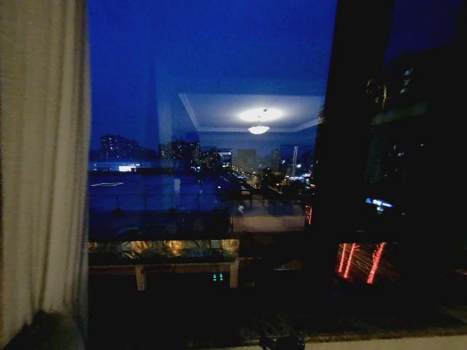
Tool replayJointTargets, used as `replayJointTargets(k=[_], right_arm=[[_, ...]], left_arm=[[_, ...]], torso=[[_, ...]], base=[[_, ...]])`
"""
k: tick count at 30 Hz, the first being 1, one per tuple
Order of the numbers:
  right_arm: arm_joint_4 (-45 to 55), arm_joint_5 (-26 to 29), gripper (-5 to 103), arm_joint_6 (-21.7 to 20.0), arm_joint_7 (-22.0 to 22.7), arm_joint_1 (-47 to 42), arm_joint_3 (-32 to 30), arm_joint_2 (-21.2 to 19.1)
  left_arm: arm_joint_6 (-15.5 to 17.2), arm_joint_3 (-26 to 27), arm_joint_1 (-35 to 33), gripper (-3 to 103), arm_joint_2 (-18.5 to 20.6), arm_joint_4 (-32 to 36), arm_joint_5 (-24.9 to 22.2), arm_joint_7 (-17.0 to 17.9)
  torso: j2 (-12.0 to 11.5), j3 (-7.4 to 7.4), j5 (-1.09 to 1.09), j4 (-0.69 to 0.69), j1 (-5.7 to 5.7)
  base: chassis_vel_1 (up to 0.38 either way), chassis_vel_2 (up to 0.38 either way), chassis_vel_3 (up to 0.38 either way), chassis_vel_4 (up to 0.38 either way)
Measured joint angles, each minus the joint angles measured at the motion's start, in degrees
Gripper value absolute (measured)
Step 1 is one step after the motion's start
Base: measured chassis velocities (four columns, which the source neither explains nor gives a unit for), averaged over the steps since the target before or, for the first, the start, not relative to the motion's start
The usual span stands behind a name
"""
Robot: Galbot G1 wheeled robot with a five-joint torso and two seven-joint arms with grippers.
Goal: Open the curtains by pulling them apart, changing their state from closed to fully open.
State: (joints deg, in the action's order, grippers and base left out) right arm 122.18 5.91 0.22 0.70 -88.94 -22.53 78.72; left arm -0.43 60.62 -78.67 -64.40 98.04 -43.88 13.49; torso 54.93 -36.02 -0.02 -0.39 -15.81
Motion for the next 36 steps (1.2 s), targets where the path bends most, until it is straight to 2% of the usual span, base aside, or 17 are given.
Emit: replayJointTargets(k=[5, 8, 15, 17, 23, 25, 36], right_arm=[[0.0, 0.1, 100, 0.0, 0.0, 0.1, -0.1, 0.0], [-0.1, 0.1, 100, 0.0, 0.0, 0.2, -0.1, 0.0], [-0.4, 0.1, 100, 0.1, 0.0, 0.2, 0.1, 0.0], [-0.4, 0.1, 100, 0.1, 0.0, 0.2, 0.1, 0.0], [-0.4, 0.1, 100, 0.1, 0.0, 0.2, 0.0, 0.0], [-0.2, 0.1, 100, 0.1, 0.0, 0.1, -0.1, 0.0], [0.1, 0.2, 100, 0.2, 0.0, -0.1, -0.1, 0.0]], left_arm=[[-0.3, 1.1, 1.4, 0, 1.1, -2.8, -0.9, 1.6], [-0.6, 1.7, 2.9, 0, 2.2, -5.2, -1.4, 4.2], [-0.6, 1.9, 4.6, 0, 3.5, -7.2, -1.9, 7.5], [0.0, 1.8, 5.4, 0, 3.9, -7.7, -2.2, 9.2], [1.2, 1.5, 6.4, 0, 4.4, -7.9, -2.8, 11.2], [2.2, 1.6, 7.3, 0, 5.2, -9.2, -3.9, 13.0], [1.9, 2.6, 7.7, 0, 7.7, -13.6, -5.2, 13.2]], torso=[[0.0, 0.0, 0.0, 0.0, 0.0], [0.0, 0.0, 0.0, 0.01, 0.0], [0.0, 0.0, 0.0, 0.01, 0.0], [0.0, 0.0, 0.01, 0.0, 0.0], [0.0, 0.0, 0.01, 0.01, 0.01], [0.0, 0.01, 0.02, -0.02, 0.01], [0.0, 0.01, 0.02, 0.01, 0.01]], base=[[0.0, 0.0, 0.0, 0.0], [0.0, 0.0, 0.0, 0.0], [0.0, 0.0, 0.0, 0.0], [0.0, 0.0, 0.0, 0.0], [0.0, 0.0, 0.0, 0.0], [0.0, 0.0, 0.0, 0.0], [0.0, 0.0, 0.0, 0.0]])
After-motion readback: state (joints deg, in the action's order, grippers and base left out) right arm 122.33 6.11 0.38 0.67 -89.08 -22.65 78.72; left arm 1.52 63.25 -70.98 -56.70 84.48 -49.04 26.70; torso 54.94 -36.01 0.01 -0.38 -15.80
